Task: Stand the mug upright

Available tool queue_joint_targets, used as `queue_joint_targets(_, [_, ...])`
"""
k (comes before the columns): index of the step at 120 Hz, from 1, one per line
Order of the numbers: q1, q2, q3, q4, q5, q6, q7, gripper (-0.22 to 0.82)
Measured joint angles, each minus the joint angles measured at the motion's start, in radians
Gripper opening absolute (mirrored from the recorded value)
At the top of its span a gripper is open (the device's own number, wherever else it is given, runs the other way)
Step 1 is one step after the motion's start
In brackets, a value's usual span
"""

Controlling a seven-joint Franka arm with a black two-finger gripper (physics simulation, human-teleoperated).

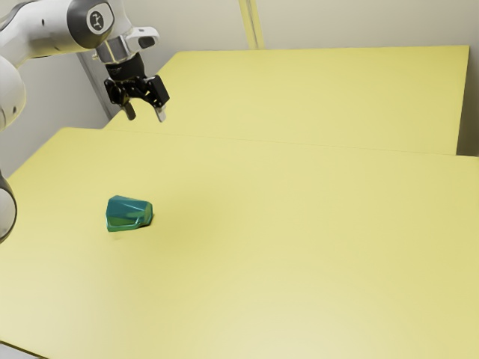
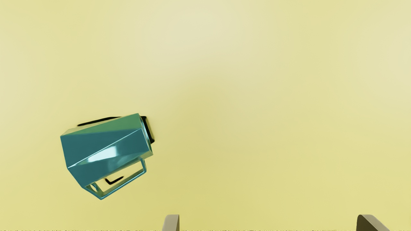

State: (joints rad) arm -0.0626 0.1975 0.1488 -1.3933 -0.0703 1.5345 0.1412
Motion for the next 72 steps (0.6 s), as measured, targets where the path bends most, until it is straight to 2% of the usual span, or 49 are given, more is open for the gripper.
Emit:
queue_joint_targets(53, [0.005,-0.031,-0.003,-0.025,-0.013,-0.021,0.001,0.6])
queue_joint_targets(72, [0.078,-0.054,0.069,-0.035,-0.117,-0.048,0.041,0.6])
